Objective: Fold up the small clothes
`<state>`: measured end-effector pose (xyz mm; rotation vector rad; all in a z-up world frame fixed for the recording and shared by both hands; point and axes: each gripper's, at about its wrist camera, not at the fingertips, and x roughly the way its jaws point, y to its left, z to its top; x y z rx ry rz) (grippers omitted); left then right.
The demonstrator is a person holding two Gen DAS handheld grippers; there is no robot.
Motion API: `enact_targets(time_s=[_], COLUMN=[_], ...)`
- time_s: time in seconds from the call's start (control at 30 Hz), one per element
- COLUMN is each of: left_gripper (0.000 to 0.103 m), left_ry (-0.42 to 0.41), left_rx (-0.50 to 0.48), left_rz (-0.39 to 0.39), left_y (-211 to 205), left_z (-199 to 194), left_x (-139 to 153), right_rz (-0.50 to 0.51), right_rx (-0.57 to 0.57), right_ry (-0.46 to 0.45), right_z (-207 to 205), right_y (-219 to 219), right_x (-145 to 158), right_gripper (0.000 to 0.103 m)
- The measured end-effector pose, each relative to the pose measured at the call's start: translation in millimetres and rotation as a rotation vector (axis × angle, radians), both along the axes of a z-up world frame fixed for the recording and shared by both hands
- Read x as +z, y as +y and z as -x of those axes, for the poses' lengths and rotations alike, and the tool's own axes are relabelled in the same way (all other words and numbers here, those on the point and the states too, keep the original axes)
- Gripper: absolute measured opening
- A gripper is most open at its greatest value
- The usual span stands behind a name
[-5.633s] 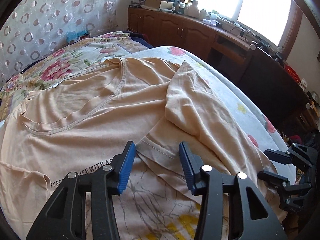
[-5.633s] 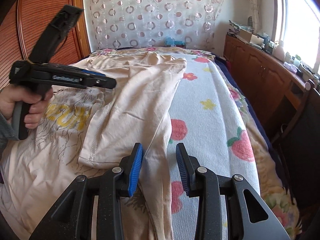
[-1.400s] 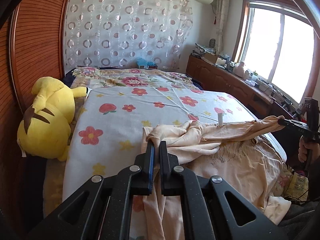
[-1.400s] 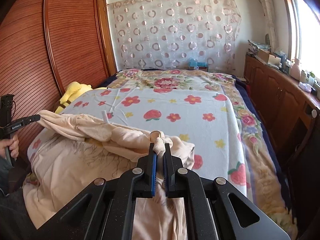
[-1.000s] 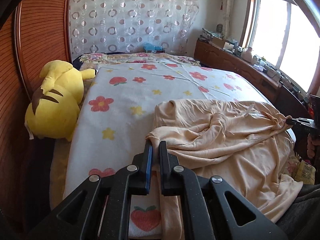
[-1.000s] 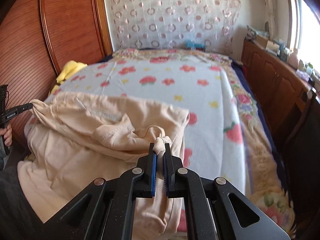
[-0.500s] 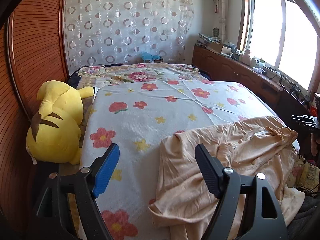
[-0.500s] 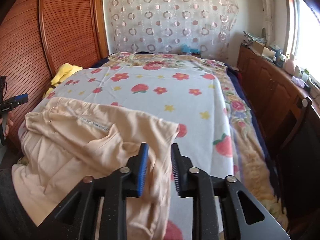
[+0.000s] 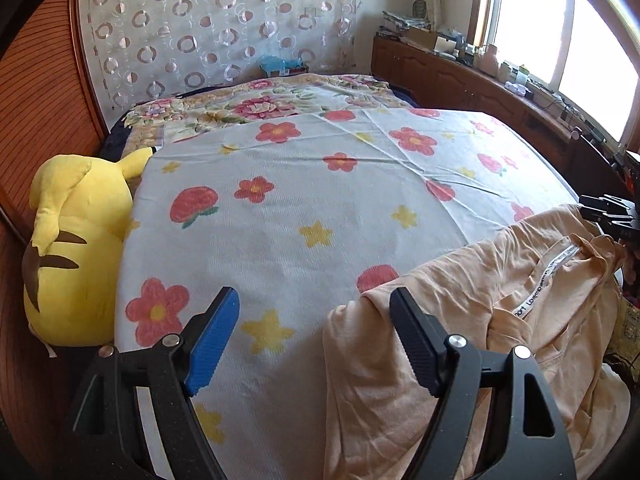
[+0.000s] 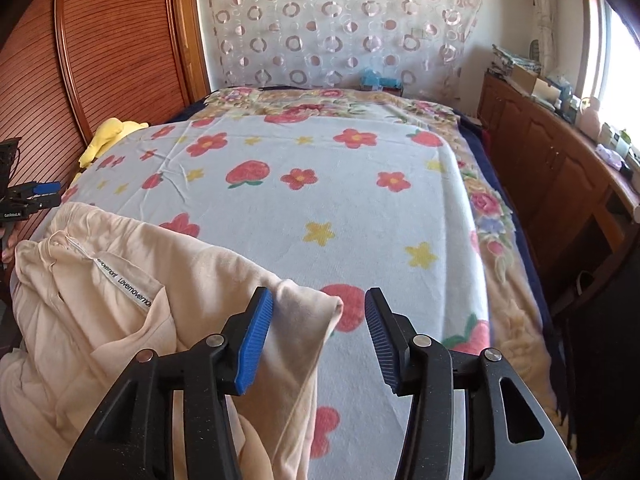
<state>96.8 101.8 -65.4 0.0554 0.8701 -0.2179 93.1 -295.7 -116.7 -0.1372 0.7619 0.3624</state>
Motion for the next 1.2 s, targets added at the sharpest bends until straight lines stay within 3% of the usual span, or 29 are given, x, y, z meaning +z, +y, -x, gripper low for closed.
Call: enact_targets(time_s=[0.2,0.4,0.5,0.57,0.6,0.63,0.67,0.73,0.9,1.2], left_gripper=[0.075,0.056,0.042,0.026,0.02,0.01,0.008,0.007,0.007,0.007], left_ry=[0.063,0.086,0.089,0.092,0.086,0.073,0.047,0.001,-0.163,-0.467], left_rx=[-0.017,-0.038,-0.055,-0.076,-0.082,-0.083,-0.07,-0.059,-0.037,-0.044], left_rz=[0.027,0.034,0.04,0.046,0.041,0.024,-0.002,0.002,0.083,0.165], left_y=[-4,-10,-16,-21,-23,-26,-28,-30,-24,-15], left_z=[0,4,7,10,13,16,20,30,64,110], left_x=[-13,-20,-18,-17,-16,-14,-10,3,63,186], right_rz=[0.03,0.03,0.036,0.041,0.043,0.044,0.038,0.026,-0.037,-0.089], right_rx=[0.013,0.022,0.042,0.075,0.093,0.107,0.123,0.159,0.179,0.183], right_ry=[0.046,0.063,0.064,0.068,0.072,0.074,0.079,0.079,0.011,-0.308], right_z=[-10,-17,-15,-14,-13,-11,-10,-4,23,99], right_y=[-5,-5,-1,3,4,6,9,11,3,-23], right_x=[-2,-1,-1,-2,-2,-1,-1,0,28,163], right_gripper=[0.052,0.054,0.054,0.053,0.05,0.039,0.02,0.009,0.007,0.006])
